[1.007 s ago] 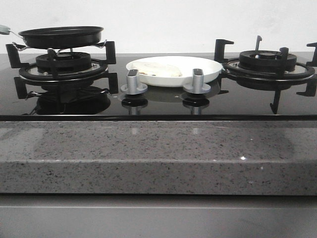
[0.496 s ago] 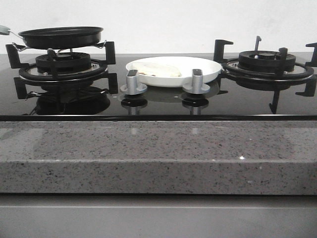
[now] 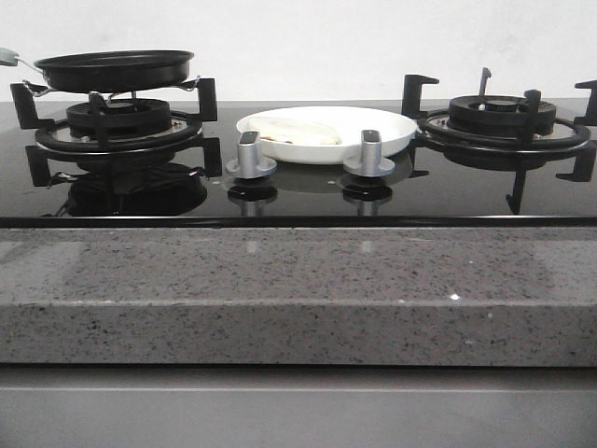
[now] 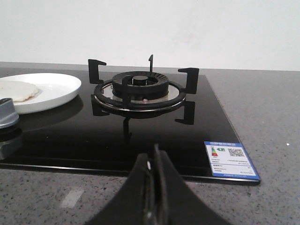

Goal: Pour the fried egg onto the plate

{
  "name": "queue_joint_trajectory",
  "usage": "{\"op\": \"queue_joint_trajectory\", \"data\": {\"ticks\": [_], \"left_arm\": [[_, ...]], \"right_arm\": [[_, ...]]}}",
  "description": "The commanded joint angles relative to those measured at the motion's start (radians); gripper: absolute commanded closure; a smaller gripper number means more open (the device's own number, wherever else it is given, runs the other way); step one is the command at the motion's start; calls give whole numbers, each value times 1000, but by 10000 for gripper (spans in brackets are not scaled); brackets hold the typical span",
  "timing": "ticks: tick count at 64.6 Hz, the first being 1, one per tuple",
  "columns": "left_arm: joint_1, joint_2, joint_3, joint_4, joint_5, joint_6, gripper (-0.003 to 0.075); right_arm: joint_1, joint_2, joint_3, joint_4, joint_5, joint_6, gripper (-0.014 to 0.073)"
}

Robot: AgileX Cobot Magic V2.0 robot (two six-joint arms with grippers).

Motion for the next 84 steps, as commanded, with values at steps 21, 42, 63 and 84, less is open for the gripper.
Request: {"op": "queue_joint_trajectory", "data": {"ticks": [21, 42, 63, 84], "left_arm": [[3, -17, 6, -1, -82, -9, 739], [3, -17, 6, -1, -82, -9, 739], [3, -17, 6, -1, -82, -9, 739], [3, -17, 6, -1, -82, -9, 739]], "right_arm": [[-1, -20, -4, -22, -91, -7, 661], [-2, -20, -4, -214, -92, 214, 661], [-71, -21, -4, -190, -93, 214, 661], [-71, -21, -4, -190, -95, 214, 661]]}}
